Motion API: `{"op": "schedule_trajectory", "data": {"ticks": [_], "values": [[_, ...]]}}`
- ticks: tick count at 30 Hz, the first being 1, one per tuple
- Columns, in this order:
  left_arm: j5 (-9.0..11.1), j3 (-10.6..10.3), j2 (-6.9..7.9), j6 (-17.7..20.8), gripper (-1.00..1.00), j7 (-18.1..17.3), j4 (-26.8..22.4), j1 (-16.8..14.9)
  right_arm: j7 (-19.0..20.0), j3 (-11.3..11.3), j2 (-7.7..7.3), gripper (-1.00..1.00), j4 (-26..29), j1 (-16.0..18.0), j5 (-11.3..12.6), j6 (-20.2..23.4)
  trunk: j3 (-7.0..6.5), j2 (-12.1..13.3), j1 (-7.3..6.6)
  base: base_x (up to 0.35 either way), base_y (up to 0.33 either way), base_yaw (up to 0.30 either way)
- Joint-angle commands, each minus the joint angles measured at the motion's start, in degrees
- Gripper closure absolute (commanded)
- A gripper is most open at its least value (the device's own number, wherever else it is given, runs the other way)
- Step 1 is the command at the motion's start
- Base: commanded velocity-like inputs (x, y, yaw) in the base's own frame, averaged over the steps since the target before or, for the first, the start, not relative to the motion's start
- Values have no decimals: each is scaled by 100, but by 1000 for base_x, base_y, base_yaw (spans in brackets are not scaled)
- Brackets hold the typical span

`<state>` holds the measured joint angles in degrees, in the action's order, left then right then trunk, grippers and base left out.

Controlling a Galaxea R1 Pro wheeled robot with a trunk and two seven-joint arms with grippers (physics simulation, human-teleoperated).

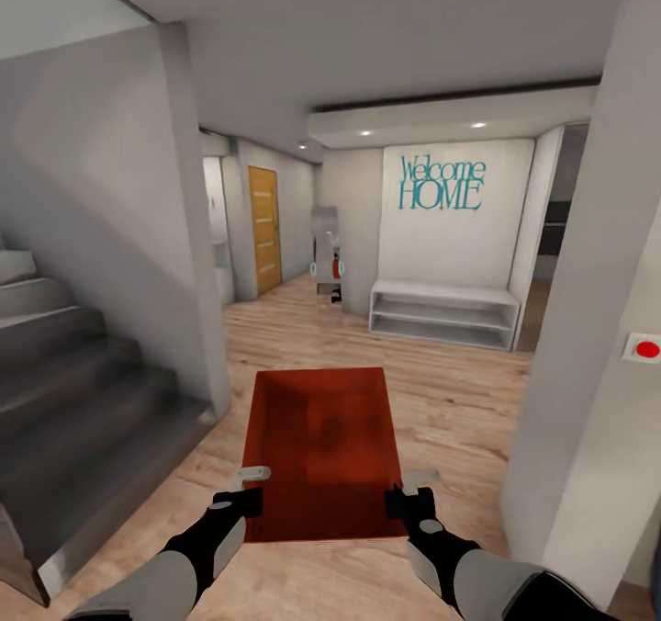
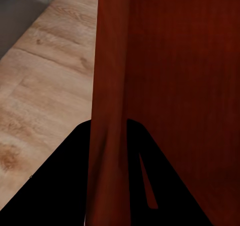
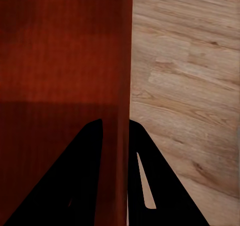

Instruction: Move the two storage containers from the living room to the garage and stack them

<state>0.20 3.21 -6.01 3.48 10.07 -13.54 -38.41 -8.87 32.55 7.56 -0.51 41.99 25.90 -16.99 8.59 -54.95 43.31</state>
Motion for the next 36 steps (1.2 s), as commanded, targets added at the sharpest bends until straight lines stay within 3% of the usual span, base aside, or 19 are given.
{"op": "schedule_trajectory", "data": {"ticks": [1,36], "values": [[209,303,264,39,100,39,-34,-7,-9,-337,0,100,7,2,-32,3,8,-6,4,322,0,17],[209,303,267,38,100,39,-9,-5,-8,-337,0,100,7,2,-32,12,8,-6,4,322,0,0]]}}
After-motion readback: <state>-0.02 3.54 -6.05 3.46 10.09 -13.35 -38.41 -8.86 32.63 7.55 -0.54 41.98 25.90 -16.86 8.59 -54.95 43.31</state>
